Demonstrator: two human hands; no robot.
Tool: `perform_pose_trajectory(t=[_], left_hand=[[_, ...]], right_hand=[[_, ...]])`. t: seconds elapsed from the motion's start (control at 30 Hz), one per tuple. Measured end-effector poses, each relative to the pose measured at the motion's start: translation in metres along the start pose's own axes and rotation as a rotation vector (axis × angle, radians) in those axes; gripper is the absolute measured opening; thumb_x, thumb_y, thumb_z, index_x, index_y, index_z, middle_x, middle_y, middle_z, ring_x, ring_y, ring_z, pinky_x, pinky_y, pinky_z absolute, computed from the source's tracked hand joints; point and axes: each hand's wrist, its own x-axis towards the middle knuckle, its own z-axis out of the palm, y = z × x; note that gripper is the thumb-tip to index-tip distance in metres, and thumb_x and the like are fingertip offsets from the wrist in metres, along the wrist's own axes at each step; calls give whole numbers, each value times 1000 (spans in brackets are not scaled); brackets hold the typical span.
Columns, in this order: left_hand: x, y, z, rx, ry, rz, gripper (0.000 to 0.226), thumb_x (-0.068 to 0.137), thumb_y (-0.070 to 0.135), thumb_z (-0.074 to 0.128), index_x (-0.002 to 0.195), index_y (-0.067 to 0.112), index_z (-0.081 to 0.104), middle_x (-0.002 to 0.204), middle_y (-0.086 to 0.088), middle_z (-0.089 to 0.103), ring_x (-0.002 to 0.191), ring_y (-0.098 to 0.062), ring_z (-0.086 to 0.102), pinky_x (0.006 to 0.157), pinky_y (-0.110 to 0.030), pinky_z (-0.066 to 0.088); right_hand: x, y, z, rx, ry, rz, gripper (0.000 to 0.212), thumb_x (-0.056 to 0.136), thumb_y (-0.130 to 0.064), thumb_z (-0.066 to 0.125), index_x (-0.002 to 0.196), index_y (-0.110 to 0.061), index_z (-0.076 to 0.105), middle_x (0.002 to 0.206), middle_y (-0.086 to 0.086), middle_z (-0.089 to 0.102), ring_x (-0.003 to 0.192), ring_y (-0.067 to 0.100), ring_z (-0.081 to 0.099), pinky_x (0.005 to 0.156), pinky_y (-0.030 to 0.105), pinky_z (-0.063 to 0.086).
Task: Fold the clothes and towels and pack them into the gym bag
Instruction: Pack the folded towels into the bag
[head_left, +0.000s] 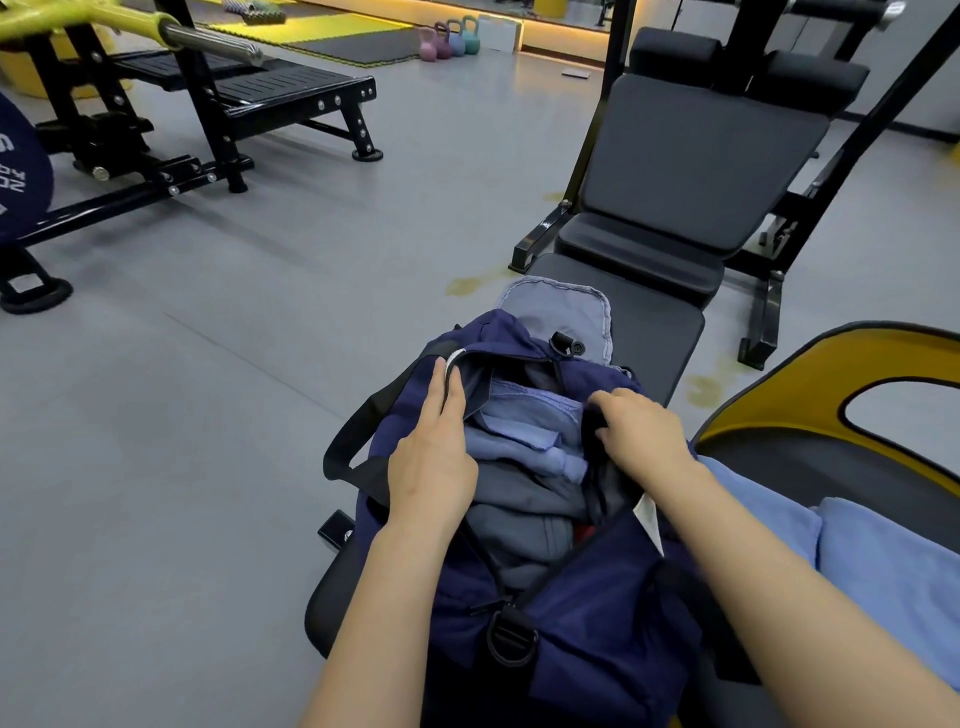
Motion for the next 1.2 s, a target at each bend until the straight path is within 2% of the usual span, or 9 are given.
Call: perform_pose_trajectory(t=[0.13, 0.37, 0.5, 0.63, 0.8, 0.9, 1.0, 1.1, 1.2], left_hand=[[-2, 2, 0, 16, -26, 17, 88, 81, -11, 37, 152, 25, 0, 156, 20, -16, 89, -23, 57, 59, -27, 33], [-5, -1, -8, 25, -10, -24, 87, 83, -11, 36, 152, 28, 1, 155, 22, -16, 78, -24, 50, 66, -29, 34], [-4, -3, -6, 20, 23, -19, 87, 82, -12, 37, 152, 26, 1, 156, 21, -16, 71, -22, 48, 56, -25, 35], [2, -5, -3, -18, 62, -14, 88, 82, -12, 38, 152, 25, 0, 156, 20, -14, 65, -18, 45, 47, -17, 27], [2, -3, -5, -21, 71, -29, 89, 81, -11, 38, 152, 27, -1, 156, 20, -14, 68, -19, 45, 53, -25, 31], [1, -3, -7, -21, 72, -31, 88, 82, -10, 37, 152, 27, 0, 156, 21, -14, 69, -16, 44, 51, -24, 29], [1, -3, -8, -21, 71, -32, 88, 82, -11, 36, 152, 27, 0, 156, 22, -14, 70, -18, 48, 49, -23, 30], [1, -1, -8, -18, 57, -34, 88, 82, -11, 36, 152, 26, -1, 156, 21, -14, 62, -18, 45, 52, -25, 33], [1, -2, -7, -12, 59, -34, 88, 82, -10, 37, 152, 27, -1, 156, 21, -14, 59, -18, 42, 51, -24, 32]], right_hand=[[0, 9, -6, 123, 127, 154, 29, 85, 2, 46, 105, -9, 64, 108, 15, 59, 97, 38, 56, 69, 35, 41], [-10, 29, -24, 200, 317, 397, 17, 87, 0, 42, 100, -5, 52, 102, 15, 55, 85, 37, 53, 63, 35, 36], [-11, 16, -8, -25, 286, 197, 18, 78, 4, 56, 93, -5, 59, 97, 15, 57, 89, 37, 55, 69, 38, 36], [-8, -20, -7, -5, 459, -324, 13, 60, -1, 61, 70, -9, 64, 77, 9, 56, 70, 30, 53, 63, 36, 36], [-5, -70, 8, 156, -118, -645, 34, 94, -9, 43, 121, -14, 63, 112, 8, 59, 106, 26, 52, 83, 44, 46], [5, -70, 13, 11, -69, -537, 32, 96, -12, 41, 124, -8, 57, 118, 11, 58, 111, 31, 51, 85, 41, 43], [16, -55, 22, -1, 90, -381, 46, 97, -39, 38, 113, -6, 64, 115, 19, 62, 110, 37, 56, 88, 43, 44], [19, -44, 25, -175, -156, -195, 53, 100, -48, 32, 140, -16, 43, 151, 12, 33, 140, 31, 28, 113, 37, 22], [21, -48, 20, -220, 32, -340, 40, 75, -33, 76, 104, -6, 69, 117, 21, 62, 111, 34, 58, 96, 37, 46]])
